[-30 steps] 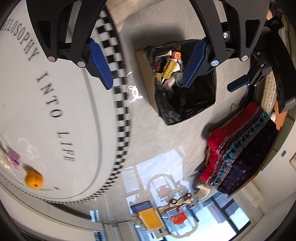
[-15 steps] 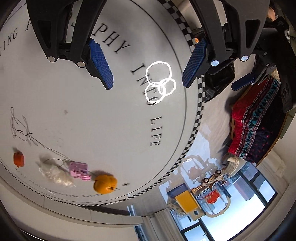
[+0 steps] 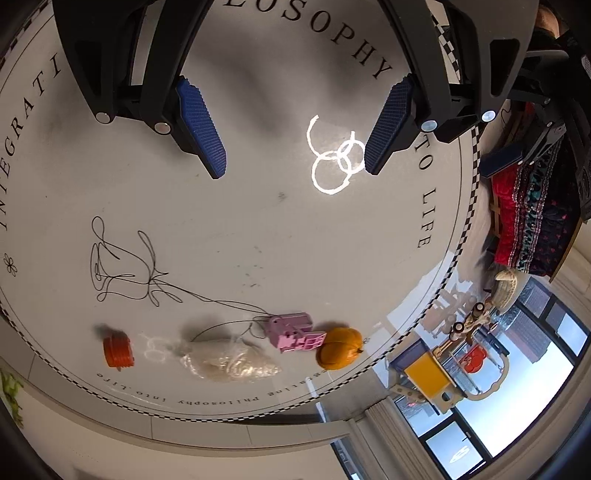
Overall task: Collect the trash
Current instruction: 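Move both tools back over the table toward the pink toy and orange cup, then grasp the pink toy block with the left tool while the right tool grasps the orange cup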
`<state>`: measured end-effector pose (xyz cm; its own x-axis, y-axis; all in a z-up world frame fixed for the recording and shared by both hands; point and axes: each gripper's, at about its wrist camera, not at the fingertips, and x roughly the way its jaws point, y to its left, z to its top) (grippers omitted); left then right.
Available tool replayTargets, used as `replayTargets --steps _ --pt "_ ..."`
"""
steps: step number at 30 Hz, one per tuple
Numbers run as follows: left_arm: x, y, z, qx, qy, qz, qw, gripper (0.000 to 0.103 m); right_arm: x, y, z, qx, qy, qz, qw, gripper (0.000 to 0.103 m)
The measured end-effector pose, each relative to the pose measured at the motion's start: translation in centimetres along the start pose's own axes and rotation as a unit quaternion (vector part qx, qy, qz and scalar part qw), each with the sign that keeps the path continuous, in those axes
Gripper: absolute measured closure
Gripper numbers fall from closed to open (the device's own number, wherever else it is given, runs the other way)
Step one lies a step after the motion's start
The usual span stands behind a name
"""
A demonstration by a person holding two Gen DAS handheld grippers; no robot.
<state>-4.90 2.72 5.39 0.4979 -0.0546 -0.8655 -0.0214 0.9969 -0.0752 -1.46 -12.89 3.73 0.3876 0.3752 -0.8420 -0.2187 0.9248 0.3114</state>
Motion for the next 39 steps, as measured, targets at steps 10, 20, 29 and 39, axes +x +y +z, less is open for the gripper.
replayTargets --steps 10,20,29,39 --pt "3.7 -3.1 5.1 0.024 0.006 -0.009 0.9997 0.006 0.1 -5.6 4.1 0.021 -0.015 -0.044 0.999 0.025" --pt "7.7 -4.7 8.6 0.027 0.022 -0.017 0.9992 0.006 1.6 -11.3 8.9 0.044 -0.018 -0.100 0.994 0.025" --pt "10.4 -4.8 10.8 0.017 0.040 -0.013 0.9990 0.006 3.6 -13.2 13.3 0.030 -0.016 -0.145 0.989 0.025" --pt "12.4 -5.4 12.9 0.012 0.052 -0.014 0.9985 0.006 6.5 -13.6 16.8 -0.003 0.014 -0.173 0.985 0.059"
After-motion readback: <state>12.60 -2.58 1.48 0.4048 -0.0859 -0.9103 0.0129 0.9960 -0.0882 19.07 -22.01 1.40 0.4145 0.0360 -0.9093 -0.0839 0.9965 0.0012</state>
